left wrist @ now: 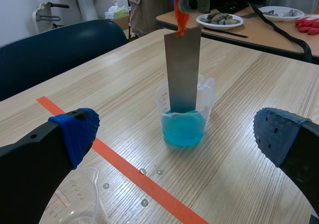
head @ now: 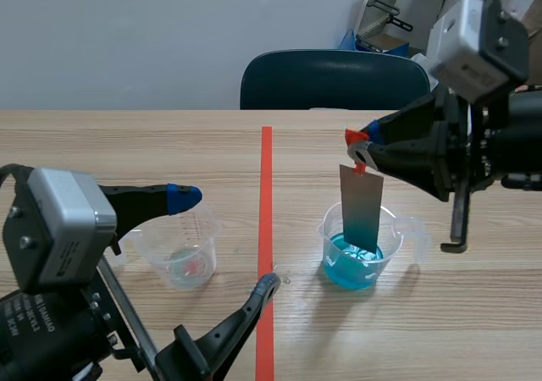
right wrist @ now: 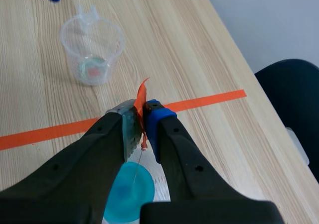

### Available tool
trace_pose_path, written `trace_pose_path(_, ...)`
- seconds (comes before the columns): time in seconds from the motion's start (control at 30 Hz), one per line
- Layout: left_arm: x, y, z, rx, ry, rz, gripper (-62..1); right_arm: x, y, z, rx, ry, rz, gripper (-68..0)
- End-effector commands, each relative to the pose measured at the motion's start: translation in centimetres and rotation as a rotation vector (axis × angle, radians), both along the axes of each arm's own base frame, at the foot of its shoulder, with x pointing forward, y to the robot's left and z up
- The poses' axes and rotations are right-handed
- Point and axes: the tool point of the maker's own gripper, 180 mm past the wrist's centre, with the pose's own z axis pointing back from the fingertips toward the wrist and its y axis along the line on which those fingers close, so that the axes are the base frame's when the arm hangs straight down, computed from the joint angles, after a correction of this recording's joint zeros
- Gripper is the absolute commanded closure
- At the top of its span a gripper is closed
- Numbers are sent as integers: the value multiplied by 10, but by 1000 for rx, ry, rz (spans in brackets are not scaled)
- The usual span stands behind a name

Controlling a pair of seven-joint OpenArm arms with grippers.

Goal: Do the redox reaction experiment

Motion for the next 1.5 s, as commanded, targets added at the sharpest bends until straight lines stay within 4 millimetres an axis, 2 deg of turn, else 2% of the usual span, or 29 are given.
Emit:
trace_pose_path(0.0,2,0,8,-27,-20,9,-623,-1,3,3,25,-10,17,-6)
trace_pose_path(0.17,2,0,8,-27,-20,9,-623,-1,2,-12,21,-17,30,-6)
trace_pose_path(0.73,2,0,8,-27,-20,9,-623,-9,-6,-41,-24,-74,109,-6)
trace_pose_path(1.47,2,0,8,-27,-20,9,-623,-9,-7,-43,-29,-71,108,-6)
